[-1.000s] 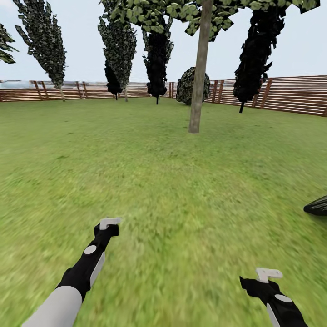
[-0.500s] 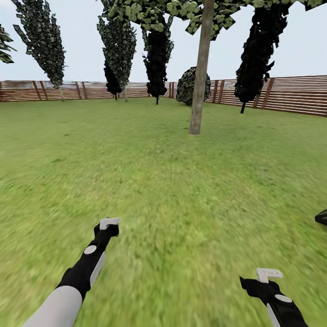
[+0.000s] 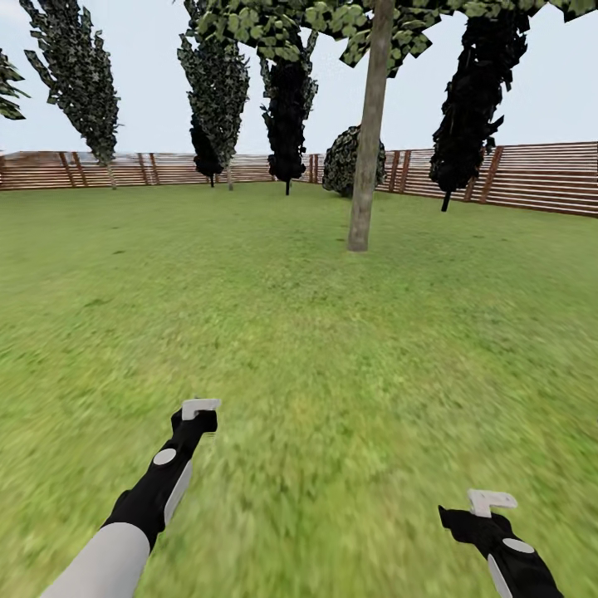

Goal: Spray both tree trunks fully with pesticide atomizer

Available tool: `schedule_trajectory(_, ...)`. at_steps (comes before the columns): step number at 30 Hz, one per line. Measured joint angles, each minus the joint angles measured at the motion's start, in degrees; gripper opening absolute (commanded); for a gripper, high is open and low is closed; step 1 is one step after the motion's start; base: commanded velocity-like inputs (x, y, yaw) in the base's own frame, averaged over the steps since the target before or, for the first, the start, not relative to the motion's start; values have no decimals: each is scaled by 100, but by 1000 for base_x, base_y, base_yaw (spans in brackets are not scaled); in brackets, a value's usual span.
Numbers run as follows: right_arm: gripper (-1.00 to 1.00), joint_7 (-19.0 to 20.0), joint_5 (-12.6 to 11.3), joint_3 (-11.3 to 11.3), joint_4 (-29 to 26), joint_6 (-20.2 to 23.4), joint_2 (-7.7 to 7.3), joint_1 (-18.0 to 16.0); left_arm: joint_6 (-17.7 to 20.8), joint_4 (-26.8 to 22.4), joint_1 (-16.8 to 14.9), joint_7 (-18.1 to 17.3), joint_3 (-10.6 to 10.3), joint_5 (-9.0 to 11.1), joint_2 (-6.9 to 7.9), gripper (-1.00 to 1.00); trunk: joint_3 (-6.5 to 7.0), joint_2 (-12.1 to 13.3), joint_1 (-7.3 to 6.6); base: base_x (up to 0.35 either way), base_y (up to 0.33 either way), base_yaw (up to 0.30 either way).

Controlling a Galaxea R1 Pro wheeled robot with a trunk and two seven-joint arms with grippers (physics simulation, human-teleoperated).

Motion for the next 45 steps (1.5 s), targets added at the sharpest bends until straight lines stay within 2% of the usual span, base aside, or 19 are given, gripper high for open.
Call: schedule_trajectory(45,100,0,50,9,0,0,0,0,0,7,0,-2,-9,-3,-26,-100,23,0,0,323,0,-14)
